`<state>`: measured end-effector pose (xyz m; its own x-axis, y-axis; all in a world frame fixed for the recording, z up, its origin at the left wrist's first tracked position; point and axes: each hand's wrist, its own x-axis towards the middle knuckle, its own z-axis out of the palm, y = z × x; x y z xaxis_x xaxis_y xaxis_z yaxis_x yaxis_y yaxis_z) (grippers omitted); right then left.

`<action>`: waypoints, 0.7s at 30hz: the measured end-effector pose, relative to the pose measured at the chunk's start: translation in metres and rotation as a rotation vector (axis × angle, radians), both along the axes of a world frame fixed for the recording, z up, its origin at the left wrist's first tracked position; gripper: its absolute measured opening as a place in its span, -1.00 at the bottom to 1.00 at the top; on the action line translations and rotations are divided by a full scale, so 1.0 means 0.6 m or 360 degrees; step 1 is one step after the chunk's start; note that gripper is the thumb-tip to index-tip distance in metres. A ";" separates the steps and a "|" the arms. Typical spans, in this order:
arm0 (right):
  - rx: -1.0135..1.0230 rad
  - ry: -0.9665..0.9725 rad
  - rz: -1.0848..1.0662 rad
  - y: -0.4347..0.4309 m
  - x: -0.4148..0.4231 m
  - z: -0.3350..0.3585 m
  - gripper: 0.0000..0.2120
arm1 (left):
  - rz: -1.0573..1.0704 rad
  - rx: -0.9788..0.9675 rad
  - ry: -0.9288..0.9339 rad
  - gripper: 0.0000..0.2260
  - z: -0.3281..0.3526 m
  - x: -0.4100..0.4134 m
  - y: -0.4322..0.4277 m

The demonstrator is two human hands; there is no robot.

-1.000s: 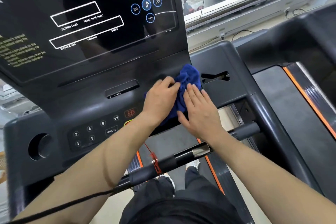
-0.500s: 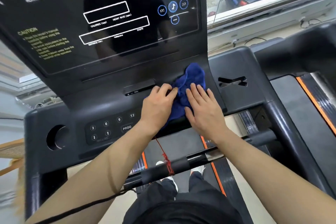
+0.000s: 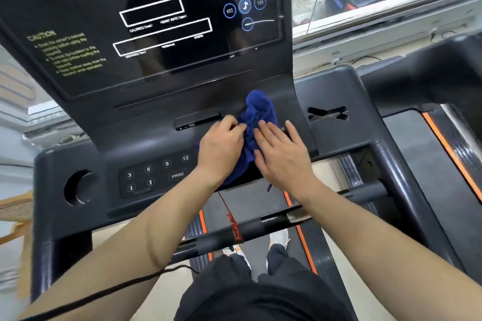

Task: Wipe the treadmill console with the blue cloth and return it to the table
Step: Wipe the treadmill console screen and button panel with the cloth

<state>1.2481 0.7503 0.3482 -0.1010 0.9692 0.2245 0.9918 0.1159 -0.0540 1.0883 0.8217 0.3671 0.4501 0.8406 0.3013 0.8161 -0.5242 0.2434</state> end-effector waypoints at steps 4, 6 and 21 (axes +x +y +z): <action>-0.0016 0.0046 -0.0238 -0.020 0.079 -0.004 -0.55 | -0.0181 -0.0020 0.0016 -0.97 0.008 0.122 -0.001; 0.0023 0.0112 -0.0268 -0.047 0.094 -0.013 -0.56 | -0.0216 -0.0107 -0.0003 -0.96 0.018 0.150 -0.018; 0.0006 0.0261 0.0235 -0.009 -0.012 -0.001 -0.52 | -0.0006 0.0125 0.0114 -0.90 0.000 -0.034 -0.042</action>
<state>1.2411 0.7446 0.3476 -0.2035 0.9457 0.2535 0.9420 0.2598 -0.2127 1.0680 0.7963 0.3669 0.4761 0.8138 0.3331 0.8278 -0.5426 0.1424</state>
